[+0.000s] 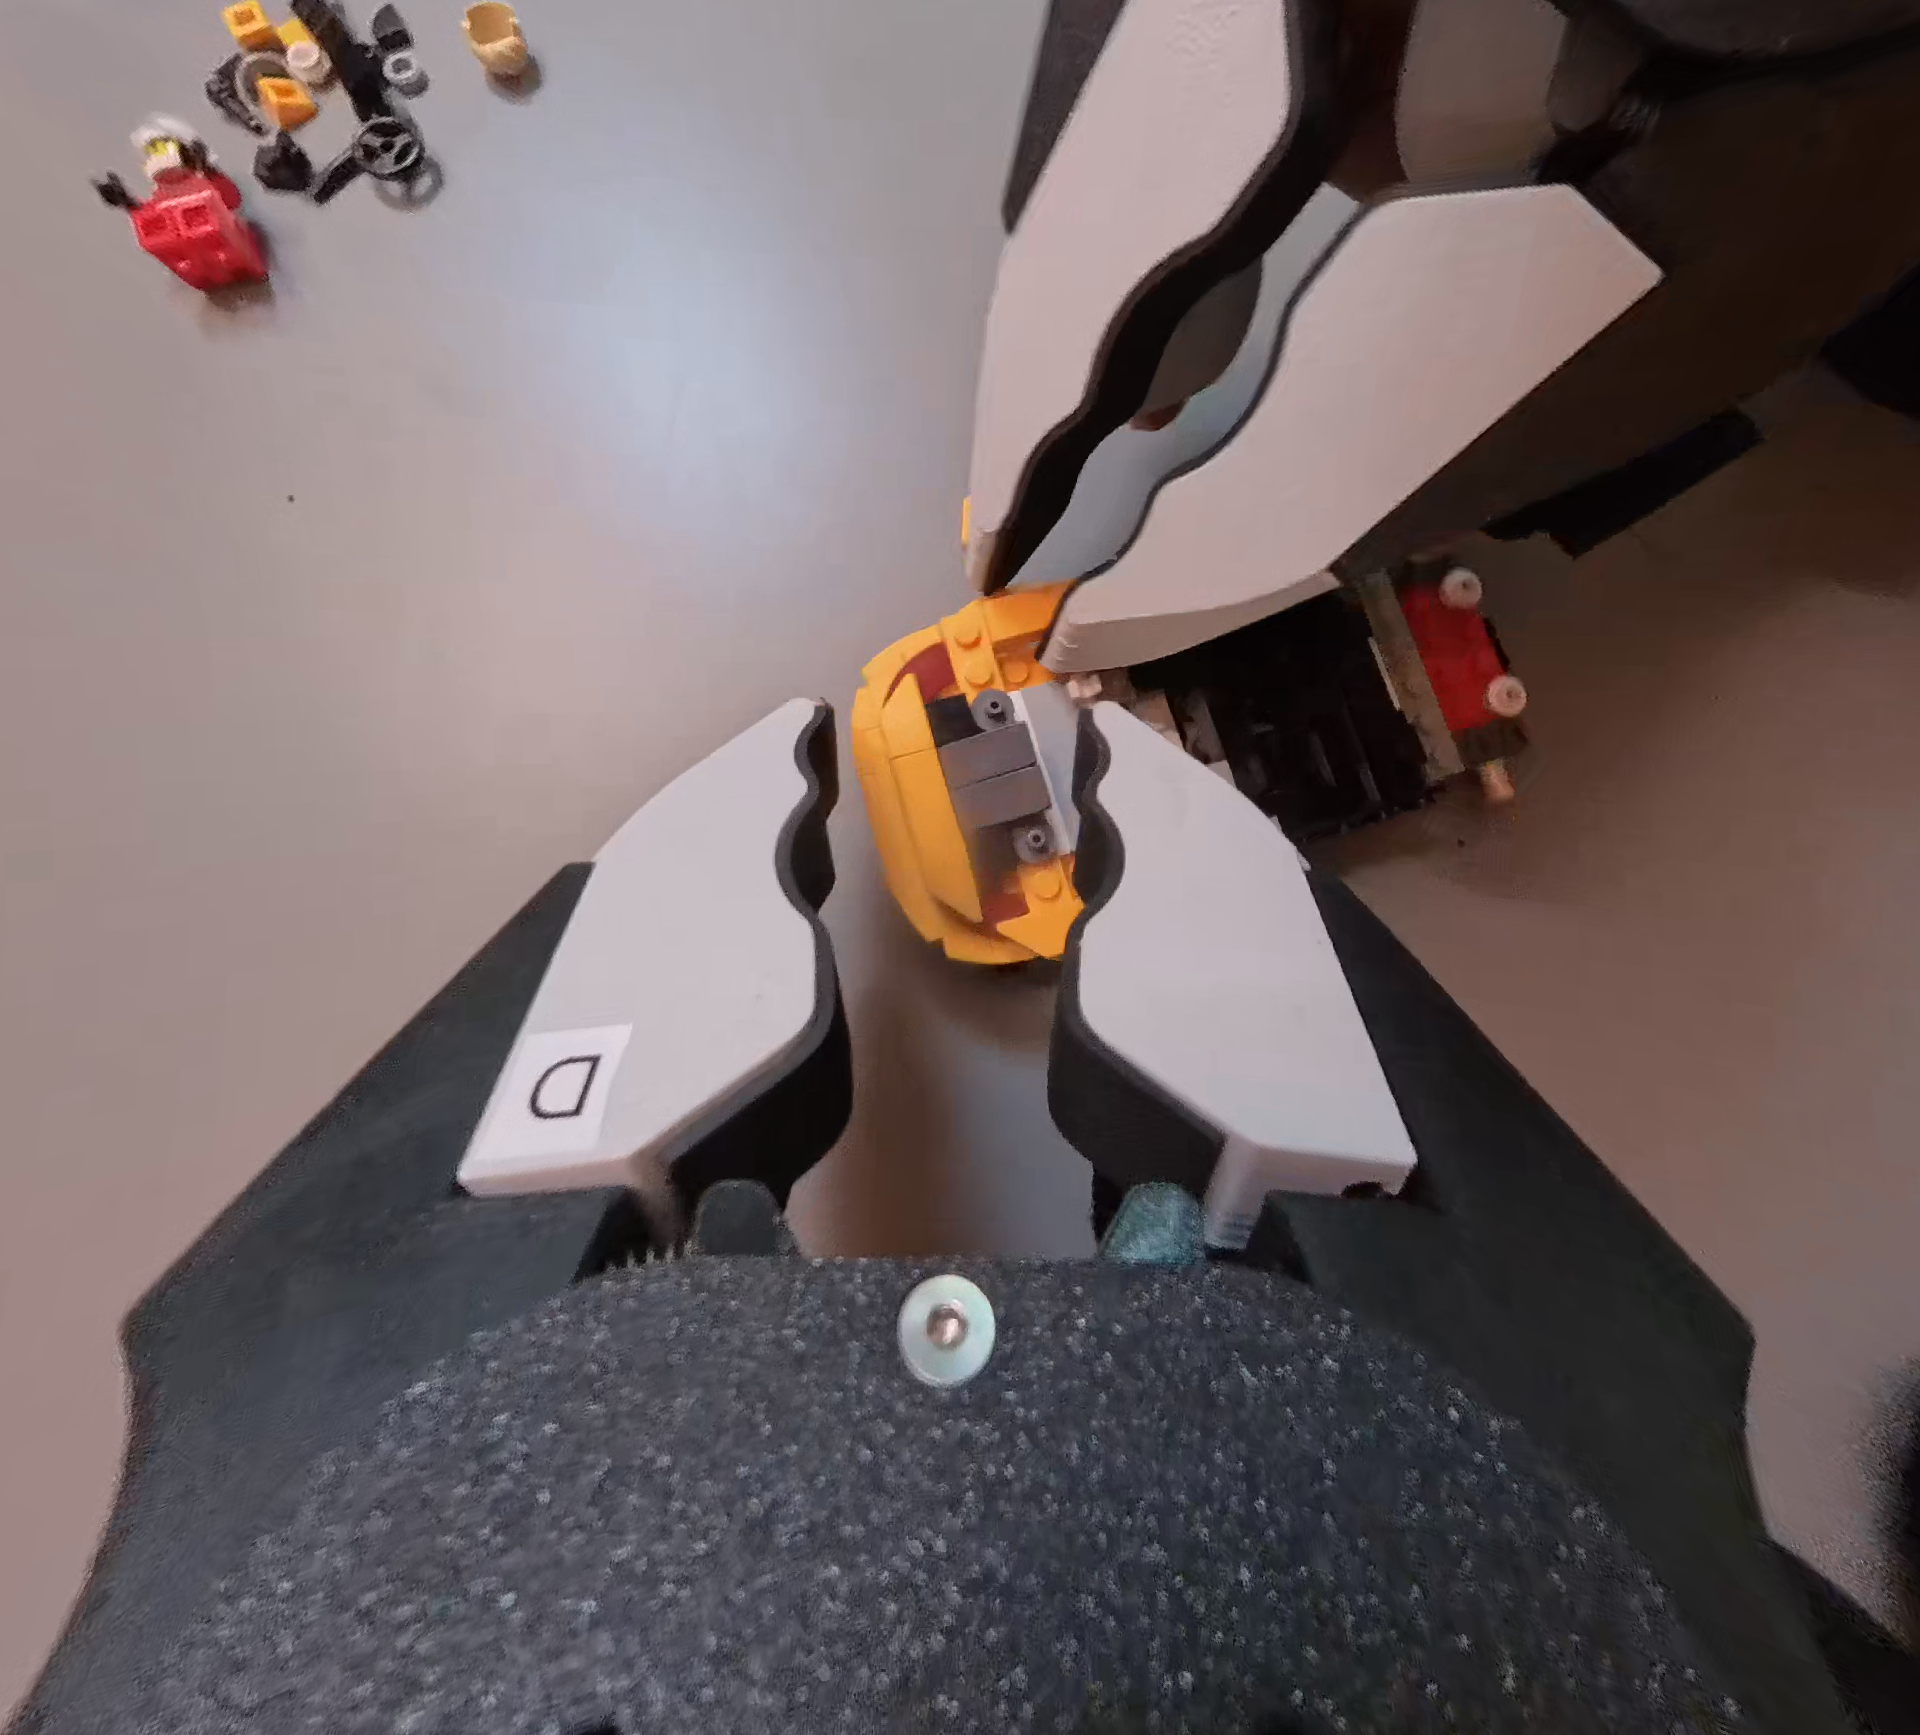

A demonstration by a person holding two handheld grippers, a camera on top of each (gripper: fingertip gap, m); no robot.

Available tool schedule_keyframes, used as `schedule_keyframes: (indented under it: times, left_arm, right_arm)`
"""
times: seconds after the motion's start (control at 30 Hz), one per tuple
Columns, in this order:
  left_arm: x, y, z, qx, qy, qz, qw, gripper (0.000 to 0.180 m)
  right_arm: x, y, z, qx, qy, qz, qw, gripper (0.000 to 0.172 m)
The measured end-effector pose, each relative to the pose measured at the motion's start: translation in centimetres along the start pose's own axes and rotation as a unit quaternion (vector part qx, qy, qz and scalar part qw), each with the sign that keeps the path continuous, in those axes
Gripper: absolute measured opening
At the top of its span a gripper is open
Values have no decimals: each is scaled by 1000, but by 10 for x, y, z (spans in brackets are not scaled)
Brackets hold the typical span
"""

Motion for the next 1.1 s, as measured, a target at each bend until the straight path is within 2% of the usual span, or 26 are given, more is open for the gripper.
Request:
schedule_keyframes:
  times: [0.07, 0.17, 0.43, 0.67, 1.1]
  left_arm:
    - [4, 0, 2, 13, -1, -2, 1000, 44]
    - [5, 0, 0, -8, -4, 1, 1000, 40]
    - [4, 0, -1, -35, 6, -7, 999, 35]
    - [4, 0, 0, -44, 20, -13, 999, 34]
    - [4, 1, 3, -30, 28, -20, 999, 29]
  right_arm:
    - [1, 1, 0, -12, -5, 2, 1000, 13]
    - [1, 2, -1, -37, -11, 9, 999, 11]
    - [1, 2, -1, -38, -16, 12, 999, 8]
    - [1, -2, -4, -93, -45, 39, 994, 7]
    - [1, -9, -5, -120, -58, 80, 988, 7]
Point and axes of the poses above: each gripper's, where its closed fingertips meet, x out along the fingers, y out of its top, z = x × y across the jaws, the point moved 9 cm from there along -x, back along the fingers, and after that the axes turned 2 degrees about y, right-handed, at the moved point
